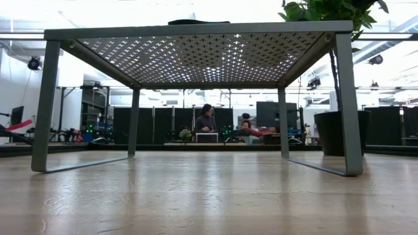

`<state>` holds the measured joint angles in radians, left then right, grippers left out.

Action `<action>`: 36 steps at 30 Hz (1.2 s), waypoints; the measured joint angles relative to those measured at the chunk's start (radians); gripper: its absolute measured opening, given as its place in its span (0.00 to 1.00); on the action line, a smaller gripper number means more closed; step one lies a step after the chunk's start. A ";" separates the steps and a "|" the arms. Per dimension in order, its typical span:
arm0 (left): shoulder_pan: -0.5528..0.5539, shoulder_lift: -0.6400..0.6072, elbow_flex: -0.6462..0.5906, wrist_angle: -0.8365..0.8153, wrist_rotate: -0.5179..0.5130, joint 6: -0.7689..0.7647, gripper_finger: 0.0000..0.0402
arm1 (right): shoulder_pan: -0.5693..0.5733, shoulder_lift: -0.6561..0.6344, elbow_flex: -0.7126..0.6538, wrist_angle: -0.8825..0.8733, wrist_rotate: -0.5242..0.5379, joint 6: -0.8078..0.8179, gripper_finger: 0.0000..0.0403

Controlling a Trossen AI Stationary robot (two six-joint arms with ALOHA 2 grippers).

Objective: Pick & Place Mini shaped plates
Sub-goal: Stack the black distorted plate on the distorted plates on the shelf

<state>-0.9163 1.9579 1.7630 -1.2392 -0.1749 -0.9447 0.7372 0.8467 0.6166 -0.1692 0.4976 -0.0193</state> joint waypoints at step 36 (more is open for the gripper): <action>-0.245 0.002 -0.325 0.174 0.241 -0.374 0.39 | 0.000 0.000 0.000 0.000 0.000 0.000 0.02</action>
<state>-1.1614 1.9594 1.4384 -1.0649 0.0664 -1.3186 0.7372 0.8467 0.6163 -0.1692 0.4976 -0.0193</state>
